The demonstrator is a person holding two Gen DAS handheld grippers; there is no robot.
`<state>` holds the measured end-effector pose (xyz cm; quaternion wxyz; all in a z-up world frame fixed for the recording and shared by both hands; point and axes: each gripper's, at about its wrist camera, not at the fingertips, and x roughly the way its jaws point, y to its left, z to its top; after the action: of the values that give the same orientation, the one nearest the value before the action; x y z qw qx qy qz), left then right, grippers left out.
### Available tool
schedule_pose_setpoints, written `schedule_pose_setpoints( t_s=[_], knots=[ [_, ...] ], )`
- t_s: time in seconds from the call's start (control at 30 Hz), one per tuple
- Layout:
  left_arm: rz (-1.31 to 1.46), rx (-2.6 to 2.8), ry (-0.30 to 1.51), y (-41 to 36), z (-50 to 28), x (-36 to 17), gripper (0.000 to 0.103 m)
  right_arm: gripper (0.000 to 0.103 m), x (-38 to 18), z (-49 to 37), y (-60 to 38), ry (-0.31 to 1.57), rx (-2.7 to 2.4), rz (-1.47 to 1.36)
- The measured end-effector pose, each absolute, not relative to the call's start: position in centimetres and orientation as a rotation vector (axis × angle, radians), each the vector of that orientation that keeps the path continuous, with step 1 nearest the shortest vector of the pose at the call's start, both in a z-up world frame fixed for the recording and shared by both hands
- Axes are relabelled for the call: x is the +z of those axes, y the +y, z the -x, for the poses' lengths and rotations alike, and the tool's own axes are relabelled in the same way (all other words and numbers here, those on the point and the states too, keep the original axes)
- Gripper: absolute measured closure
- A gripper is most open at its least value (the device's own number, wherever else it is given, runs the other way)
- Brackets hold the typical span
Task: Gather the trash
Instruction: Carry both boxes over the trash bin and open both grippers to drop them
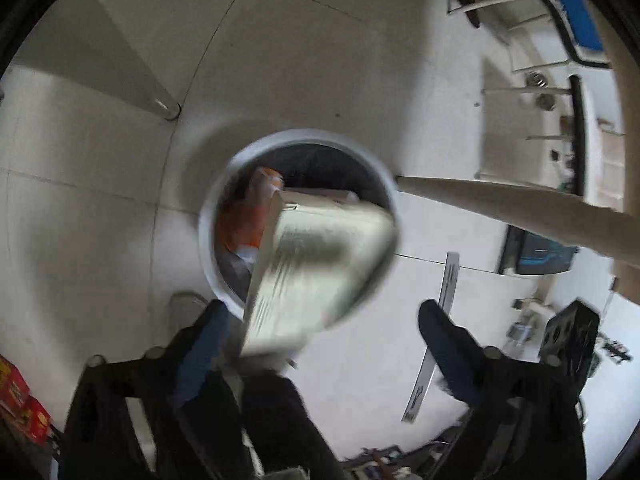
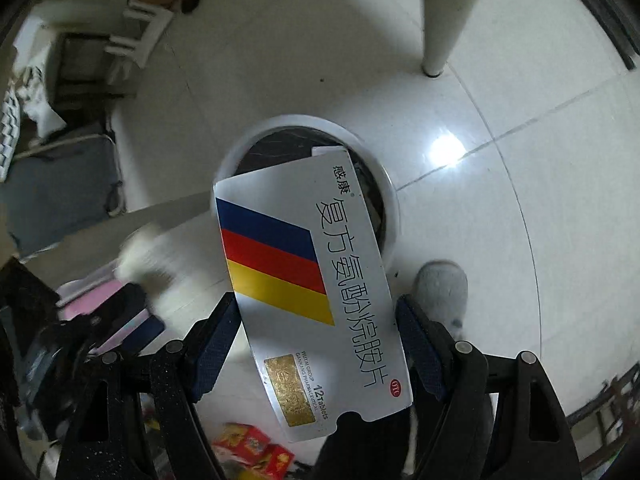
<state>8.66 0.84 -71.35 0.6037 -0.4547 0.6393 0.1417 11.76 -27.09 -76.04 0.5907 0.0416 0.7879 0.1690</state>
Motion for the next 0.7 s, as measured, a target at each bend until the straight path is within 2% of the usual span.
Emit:
schedule_pose_setpoints(
  t_s=[0.1,0.17,0.3,0.43,0.7],
  knots=[
    [0.998,0.388,1.506,1.6,-7.6,-73.4,0.006,0.021,-80.5,-12.2,-25.5,1.857,0.425,-0.08],
    [0.944,0.444,1.504,1.5,-6.2,-73.3,0.006,0.0,-82.3,-11.7,-24.6,1.866,0.462,-0.109],
    [0.726,0.573,1.502,1.3,-3.9,-71.8,0.006,0.0,-82.4,-10.0,-23.9,1.826,0.503,-0.026],
    [0.587,0.591,1.523,-0.3,-2.3,-69.2,0.006,0.0,-79.8,-9.1,-23.8,1.744,0.486,0.135],
    [0.523,0.541,1.545,-3.8,-1.3,-61.2,0.006,0.0,-68.6,-7.2,-26.3,1.597,0.418,0.329]
  ],
)
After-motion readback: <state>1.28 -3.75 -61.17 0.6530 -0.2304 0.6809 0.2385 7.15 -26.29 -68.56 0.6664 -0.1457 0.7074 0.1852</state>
